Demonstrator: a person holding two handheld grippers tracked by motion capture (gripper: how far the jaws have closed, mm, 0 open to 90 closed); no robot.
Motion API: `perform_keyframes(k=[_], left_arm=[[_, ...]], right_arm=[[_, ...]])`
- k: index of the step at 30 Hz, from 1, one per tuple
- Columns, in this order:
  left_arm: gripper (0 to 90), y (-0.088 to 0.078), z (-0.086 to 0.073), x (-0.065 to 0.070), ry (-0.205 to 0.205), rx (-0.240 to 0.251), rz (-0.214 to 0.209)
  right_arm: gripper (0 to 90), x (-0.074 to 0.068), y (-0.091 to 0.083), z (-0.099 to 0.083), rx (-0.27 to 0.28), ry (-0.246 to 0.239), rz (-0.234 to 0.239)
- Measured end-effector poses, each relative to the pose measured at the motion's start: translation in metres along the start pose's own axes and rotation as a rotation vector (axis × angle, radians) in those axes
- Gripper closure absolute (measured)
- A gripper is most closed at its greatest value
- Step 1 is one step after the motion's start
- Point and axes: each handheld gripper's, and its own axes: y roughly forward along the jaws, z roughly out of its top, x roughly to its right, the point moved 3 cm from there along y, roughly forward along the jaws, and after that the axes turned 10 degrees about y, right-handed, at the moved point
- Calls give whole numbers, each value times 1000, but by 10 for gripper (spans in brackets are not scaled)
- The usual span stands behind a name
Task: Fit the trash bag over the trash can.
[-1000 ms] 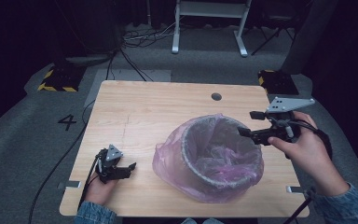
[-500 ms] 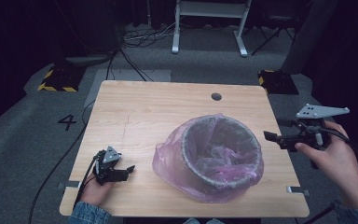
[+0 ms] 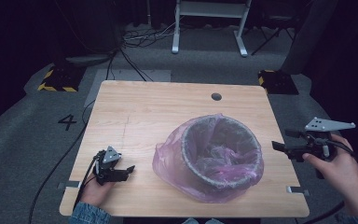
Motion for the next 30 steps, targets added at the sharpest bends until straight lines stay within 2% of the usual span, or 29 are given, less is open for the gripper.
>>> perform_keyframes(k=[4,10,14,20,25,30], left_arm=[[246,0,0,0,-1,0,0],[245,0,0,0,-1,0,0],[243,0,0,0,-1,-1,-1],[242,0,0,0,-1,-1,-1],[242,0,0,0,0,-1,-1],[242,0,0,0,0,-2,-1]], right_arm=[[237,4,10,-15,-4,8,6],[234,15,28,-40,-16,-1,-54],[234,20,38,-57,-28,24,-52],[234,24,48,-74,-16,13,-101],[236,24,55,-88,-5,38,-96],[236,23,62,-101,1,29,-124]])
